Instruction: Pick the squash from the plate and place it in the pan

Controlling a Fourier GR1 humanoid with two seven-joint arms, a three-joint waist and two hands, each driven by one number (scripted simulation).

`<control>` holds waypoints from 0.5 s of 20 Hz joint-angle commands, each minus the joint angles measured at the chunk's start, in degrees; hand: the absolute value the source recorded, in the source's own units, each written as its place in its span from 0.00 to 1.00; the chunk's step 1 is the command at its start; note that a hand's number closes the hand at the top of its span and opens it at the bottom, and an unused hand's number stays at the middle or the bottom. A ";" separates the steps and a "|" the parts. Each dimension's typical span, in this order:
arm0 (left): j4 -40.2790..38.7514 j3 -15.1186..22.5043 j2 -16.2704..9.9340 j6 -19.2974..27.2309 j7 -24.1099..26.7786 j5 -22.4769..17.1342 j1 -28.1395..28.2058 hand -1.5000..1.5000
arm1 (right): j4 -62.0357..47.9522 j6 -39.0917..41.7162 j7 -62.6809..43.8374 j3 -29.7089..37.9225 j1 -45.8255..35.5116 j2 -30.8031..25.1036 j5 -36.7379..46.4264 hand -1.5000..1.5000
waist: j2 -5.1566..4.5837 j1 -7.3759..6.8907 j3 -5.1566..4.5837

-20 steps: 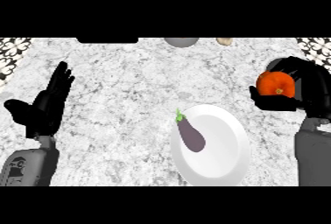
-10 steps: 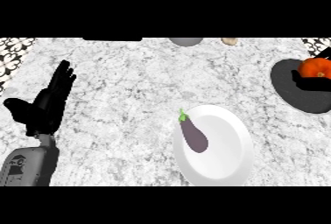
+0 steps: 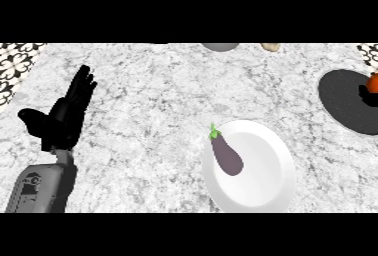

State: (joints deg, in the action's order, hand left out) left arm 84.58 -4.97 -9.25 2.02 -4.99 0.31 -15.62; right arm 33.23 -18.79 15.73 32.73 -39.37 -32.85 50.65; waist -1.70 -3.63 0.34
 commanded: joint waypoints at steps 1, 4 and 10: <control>-0.01 0.31 0.58 -0.27 1.33 -0.20 0.15 0.50 | -8.54 -3.15 4.34 2.77 -1.91 -3.11 -1.17 1.00 | -0.47 -0.97 0.13; 0.22 0.86 0.82 -0.71 -0.16 -0.50 -0.21 0.50 | -11.93 2.07 4.70 5.55 -4.83 -2.33 -5.37 1.00 | -0.50 -1.51 0.24; -0.40 0.40 0.28 -0.40 0.93 0.01 -1.83 0.50 | -20.02 13.28 6.06 6.25 -4.02 -3.48 -6.47 0.00 | -1.02 -1.52 0.33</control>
State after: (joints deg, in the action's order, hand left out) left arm 84.49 -4.40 -8.97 1.47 -4.75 0.23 -16.55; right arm 17.49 -11.25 20.35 37.61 -42.79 -36.13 46.07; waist -2.42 -5.01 0.57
